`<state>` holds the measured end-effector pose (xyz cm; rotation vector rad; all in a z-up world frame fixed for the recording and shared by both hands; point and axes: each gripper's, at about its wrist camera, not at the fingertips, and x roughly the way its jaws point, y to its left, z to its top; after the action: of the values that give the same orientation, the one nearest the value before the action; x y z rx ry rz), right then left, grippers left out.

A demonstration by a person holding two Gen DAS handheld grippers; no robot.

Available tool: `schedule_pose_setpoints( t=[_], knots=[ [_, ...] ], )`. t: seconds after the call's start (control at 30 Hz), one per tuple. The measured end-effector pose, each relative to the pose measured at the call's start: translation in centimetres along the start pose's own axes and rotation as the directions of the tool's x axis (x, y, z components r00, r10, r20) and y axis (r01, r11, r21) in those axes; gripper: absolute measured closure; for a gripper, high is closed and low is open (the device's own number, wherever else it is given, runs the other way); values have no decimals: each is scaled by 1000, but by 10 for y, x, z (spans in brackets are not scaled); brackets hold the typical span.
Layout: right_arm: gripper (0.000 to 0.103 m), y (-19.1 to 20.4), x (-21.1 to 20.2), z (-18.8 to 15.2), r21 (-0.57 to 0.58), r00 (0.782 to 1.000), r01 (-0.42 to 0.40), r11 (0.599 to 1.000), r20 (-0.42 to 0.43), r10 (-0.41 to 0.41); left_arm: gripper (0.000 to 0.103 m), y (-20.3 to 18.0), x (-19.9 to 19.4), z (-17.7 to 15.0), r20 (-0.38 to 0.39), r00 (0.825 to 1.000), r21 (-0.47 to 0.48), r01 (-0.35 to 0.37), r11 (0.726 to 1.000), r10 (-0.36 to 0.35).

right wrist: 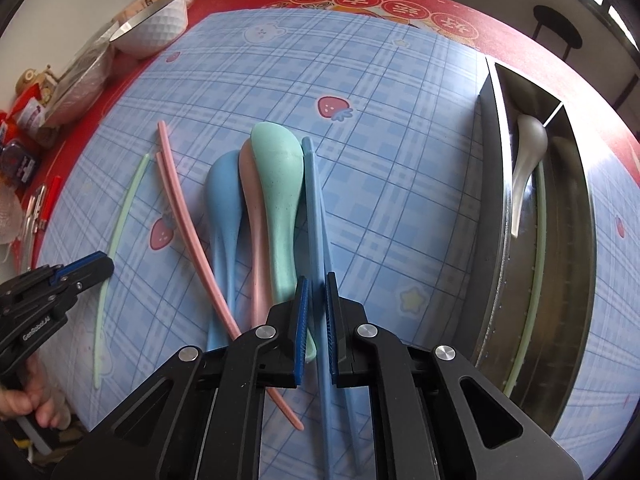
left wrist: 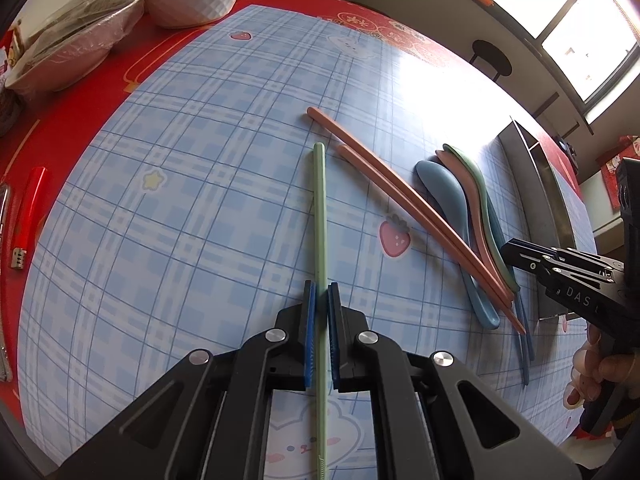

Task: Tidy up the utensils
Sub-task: 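Grasp a blue chopstick with the right gripper while the left gripper holds the green chopstick, then lift the blue chopstick toward the steel tray while the left gripper holds the green chopstick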

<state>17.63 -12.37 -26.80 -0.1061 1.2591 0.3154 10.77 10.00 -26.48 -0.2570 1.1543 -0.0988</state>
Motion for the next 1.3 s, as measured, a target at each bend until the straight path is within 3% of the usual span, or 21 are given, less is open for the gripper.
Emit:
schedule_pose_setpoints(
  t=[0.23,0.7,1.13,1.3],
  knots=[
    [95,1,7,12,-1,999,54,999,9,-54,96,-3,1,1,-3,1000,17,-8,1000,8],
    [96,-21,-2,-3,109,998,-41,993,56,35,96,-3,3,1,-4,1000,32,-21,999,21],
    [96,-21,-39,-16,117,984,-102,988,155,84,96,-7,4,3,-8,999,49,-50,998,50],
    [96,-30,-52,-22,146,978,-128,981,184,100,97,-1,4,7,-25,999,5,-20,1000,20]
  ],
)
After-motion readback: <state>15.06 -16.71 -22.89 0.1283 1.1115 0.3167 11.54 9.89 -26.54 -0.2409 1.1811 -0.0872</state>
